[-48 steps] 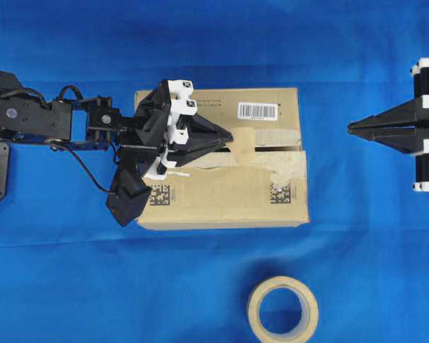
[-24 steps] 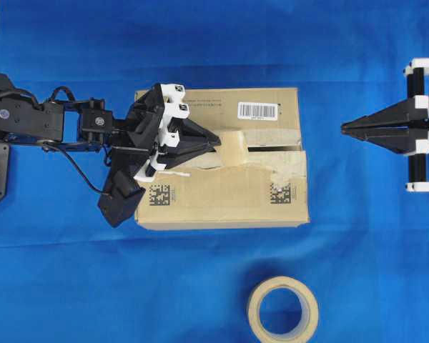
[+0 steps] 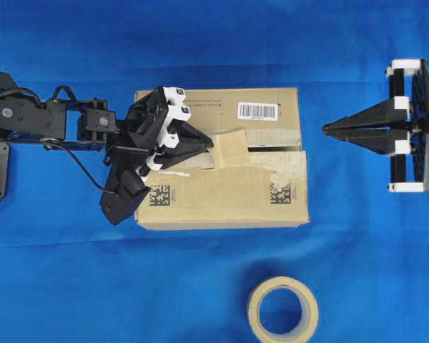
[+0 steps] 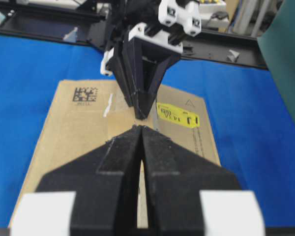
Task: Apply tape along the seams of the closed cardboard box to seal it securely.
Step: 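Lay the tape end on the seam and bring the right gripper in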
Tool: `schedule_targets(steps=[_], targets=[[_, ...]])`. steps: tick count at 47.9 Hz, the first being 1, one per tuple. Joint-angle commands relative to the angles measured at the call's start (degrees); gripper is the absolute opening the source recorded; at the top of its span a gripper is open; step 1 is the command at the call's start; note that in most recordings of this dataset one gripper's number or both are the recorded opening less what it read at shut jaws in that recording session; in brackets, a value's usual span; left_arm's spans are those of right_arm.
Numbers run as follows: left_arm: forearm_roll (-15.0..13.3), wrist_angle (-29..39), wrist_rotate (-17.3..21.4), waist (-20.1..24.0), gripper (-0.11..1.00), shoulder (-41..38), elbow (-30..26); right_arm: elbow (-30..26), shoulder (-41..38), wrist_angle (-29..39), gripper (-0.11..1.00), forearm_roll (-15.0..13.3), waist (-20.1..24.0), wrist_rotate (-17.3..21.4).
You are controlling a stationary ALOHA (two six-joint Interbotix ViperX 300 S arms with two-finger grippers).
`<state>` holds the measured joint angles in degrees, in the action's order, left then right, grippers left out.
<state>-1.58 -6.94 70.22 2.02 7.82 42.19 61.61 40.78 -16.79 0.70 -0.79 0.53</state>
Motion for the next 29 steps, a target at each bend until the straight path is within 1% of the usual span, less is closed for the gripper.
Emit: schedule_targets(steps=[1,10,18,22,27,29], targets=[[0.0,0.3,-0.1,0.2,0.02,0.5,-0.5,-2.1,-1.1,-0.7,0.02,0.0,-0.1,-0.1],[0.0,1.7,-0.1,0.2,0.02,0.5,-0.5,-3.5,-4.7,-2.8,0.02,0.1,-0.1,-0.1],[-0.1,2.1,-0.1,0.2,0.02,0.5,-0.6,-5.6,-9.7,-5.6,0.09,0.1,-0.2,0.0],[0.0,2.0,0.0,0.2,0.02,0.4,-0.6,-7.4,-12.4,-6.2,0.18,0.1,-0.3,0.0],[0.0,2.0,0.0,0.2,0.02,0.4,-0.6,-10.5,-16.3,-6.2,0.34,0.1,-0.4,0.0],[0.0,2.0,0.0,0.2,0.02,0.5,-0.7,-11.6,-17.7,-6.2,0.42,0.1,-0.4,0.1]])
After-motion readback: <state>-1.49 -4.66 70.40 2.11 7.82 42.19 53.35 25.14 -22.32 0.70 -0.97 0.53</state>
